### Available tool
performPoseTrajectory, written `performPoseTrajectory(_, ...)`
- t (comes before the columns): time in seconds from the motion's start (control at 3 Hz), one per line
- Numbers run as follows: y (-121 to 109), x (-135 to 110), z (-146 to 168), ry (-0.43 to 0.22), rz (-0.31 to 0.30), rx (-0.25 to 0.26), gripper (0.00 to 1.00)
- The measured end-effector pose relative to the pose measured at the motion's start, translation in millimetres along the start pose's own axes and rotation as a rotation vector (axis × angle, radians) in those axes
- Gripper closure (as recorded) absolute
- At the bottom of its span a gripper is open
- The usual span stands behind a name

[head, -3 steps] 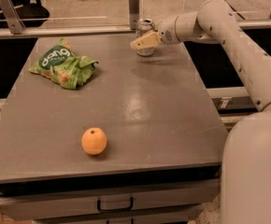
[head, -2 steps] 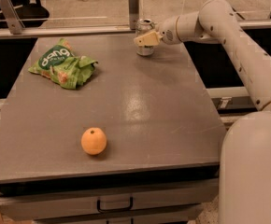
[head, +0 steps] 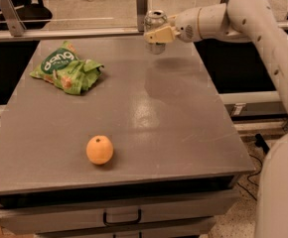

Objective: Move 7up can near orange

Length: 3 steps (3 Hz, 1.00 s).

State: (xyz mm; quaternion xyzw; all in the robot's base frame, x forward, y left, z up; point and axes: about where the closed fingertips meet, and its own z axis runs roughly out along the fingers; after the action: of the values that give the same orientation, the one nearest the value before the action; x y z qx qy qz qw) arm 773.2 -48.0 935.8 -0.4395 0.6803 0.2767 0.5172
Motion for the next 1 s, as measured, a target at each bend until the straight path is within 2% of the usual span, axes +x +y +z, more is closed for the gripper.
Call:
performPoseTrajectory(0.33, 3, 1, 4, 0.001, -0.003, -0.012, 1.0)
performPoseTrajectory(0.67, 3, 1, 4, 0.002, -0.003, -0.011, 1.0)
performPoseTrajectory(1.0, 21, 12, 10, 0.07, -0.018, -0.066, 1.0)
